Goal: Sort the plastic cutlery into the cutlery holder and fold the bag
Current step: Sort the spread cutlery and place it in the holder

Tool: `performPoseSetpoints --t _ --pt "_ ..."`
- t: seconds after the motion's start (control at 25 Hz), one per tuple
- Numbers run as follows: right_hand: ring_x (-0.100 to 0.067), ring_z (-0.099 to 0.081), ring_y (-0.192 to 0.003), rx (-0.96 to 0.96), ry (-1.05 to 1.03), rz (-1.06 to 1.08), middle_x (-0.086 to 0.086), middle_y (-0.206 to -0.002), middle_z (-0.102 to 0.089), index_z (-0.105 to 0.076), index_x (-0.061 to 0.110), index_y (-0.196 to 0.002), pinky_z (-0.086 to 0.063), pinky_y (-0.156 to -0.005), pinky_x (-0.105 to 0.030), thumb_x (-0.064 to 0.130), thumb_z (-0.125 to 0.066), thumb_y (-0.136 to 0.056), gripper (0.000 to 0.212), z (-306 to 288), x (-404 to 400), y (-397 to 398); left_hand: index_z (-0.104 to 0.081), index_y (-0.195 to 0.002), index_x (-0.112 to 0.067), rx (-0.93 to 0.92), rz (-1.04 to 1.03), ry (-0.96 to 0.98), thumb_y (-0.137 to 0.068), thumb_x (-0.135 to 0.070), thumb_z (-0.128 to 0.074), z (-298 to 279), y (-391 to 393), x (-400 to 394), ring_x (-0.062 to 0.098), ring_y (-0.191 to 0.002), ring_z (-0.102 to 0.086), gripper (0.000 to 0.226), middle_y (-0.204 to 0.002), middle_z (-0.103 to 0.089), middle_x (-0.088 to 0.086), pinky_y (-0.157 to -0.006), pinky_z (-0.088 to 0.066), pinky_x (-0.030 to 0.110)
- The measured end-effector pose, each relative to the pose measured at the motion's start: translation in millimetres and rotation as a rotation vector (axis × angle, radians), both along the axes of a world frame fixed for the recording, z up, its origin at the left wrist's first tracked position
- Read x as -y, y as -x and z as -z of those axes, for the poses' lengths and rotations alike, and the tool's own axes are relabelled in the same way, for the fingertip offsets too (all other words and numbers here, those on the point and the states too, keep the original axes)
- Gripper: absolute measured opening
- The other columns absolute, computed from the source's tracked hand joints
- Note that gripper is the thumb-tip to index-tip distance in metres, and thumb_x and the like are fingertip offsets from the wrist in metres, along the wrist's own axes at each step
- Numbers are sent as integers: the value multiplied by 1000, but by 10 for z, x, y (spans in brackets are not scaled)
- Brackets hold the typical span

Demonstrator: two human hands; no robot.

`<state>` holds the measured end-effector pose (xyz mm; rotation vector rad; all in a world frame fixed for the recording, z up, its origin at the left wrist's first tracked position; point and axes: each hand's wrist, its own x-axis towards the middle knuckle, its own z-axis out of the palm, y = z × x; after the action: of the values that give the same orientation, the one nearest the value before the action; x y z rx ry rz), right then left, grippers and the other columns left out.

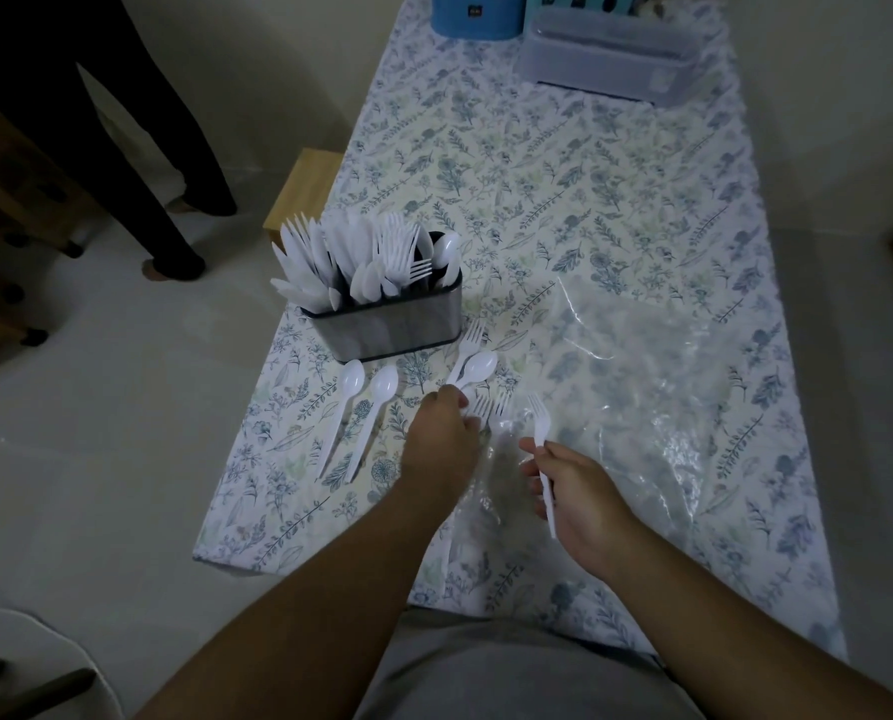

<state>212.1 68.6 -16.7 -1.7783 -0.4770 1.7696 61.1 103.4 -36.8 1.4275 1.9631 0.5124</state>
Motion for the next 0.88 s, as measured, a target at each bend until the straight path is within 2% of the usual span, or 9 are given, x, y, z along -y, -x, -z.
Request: performPoseSetpoints --t 0.16,0.24,0.36,0.44,0.56,0.64,0.72,0.8,0.88 --pt "-13 -43 -59 2 -7 33 -5 -78 -55 -69 7 -117 -29 -53 -27 10 -51 -100 25 54 19 -39 -67 -96 -12 -29 14 19 -93 -20 -67 -27 -43 0 15 -80 -63 9 -96 -65 5 -76 -58 31" --pt "-15 -45 -62 18 -44 30 -6 -78 -54 -70 11 -116 -33 -55 -27 11 -52 -100 24 26 29 -39 -66 -94 -14 -4 5 4 -93 -22 -67 -97 -58 45 13 -79 -62 8 -93 -64 2 -74 -58 30" --pt "-25 -62 -79 73 -190 -78 -13 -86 -65 -74 21 -106 -54 -72 -27 16 -51 -103 23 -83 28 34 -65 -91 -16 126 -32 -60 -92 -25 -68 -309 -108 95 6 -74 -64 9 -82 -67 -6 -67 -53 20" --pt "-24 -73 -92 91 -255 -123 -13 -96 -75 -75 20 -99 -61 -85 -32 16 -50 -104 26 -146 -2 103 -67 -89 -17 244 -71 -43 -90 -25 -71 -417 -188 128 -1 -67 -64 9 -76 -68 -8 -58 -47 8" --pt "-14 -76 -82 48 -266 -140 -6 -92 -79 -75 17 -104 -59 -72 -22 11 -51 -103 24 -209 -21 132 -71 -85 -19 320 -71 -22 -89 -29 -73 -451 -269 168 -6 -63 -64 10 -71 -70 -9 -54 -44 4" --pt "-22 -75 -84 47 -256 -160 -12 -92 -78 -75 9 -102 -61 -76 -27 10 -56 -101 19 -180 -6 87 -74 -83 -18 294 -32 -13 -92 -34 -68 -400 -237 156 -2 -62 -64 19 -69 -70 -9 -57 -43 5" --pt "-25 -67 -80 59 -240 -153 -16 -85 -72 -75 4 -99 -58 -79 -33 8 -59 -99 17 -106 24 18 -74 -85 -16 221 -65 -9 -95 -33 -64 -295 -169 97 3 -70 -64 22 -74 -70 -8 -66 -47 14" --pt "-25 -64 -81 111 -211 -137 -14 -84 -70 -77 7 -98 -57 -82 -38 8 -60 -98 17 -39 58 -36 -70 -94 -15 157 -98 22 -94 -29 -65 -180 -130 28 10 -79 -67 15 -84 -71 -6 -72 -51 21" --pt "-26 -67 -84 175 -198 -164 -18 -90 -73 -76 7 -97 -58 -83 -37 11 -59 -99 18 -4 95 -95 -68 -97 -14 62 -22 74 -92 -28 -66 -91 -164 -44 13 -80 -67 15 -88 -71 -2 -72 -53 25"
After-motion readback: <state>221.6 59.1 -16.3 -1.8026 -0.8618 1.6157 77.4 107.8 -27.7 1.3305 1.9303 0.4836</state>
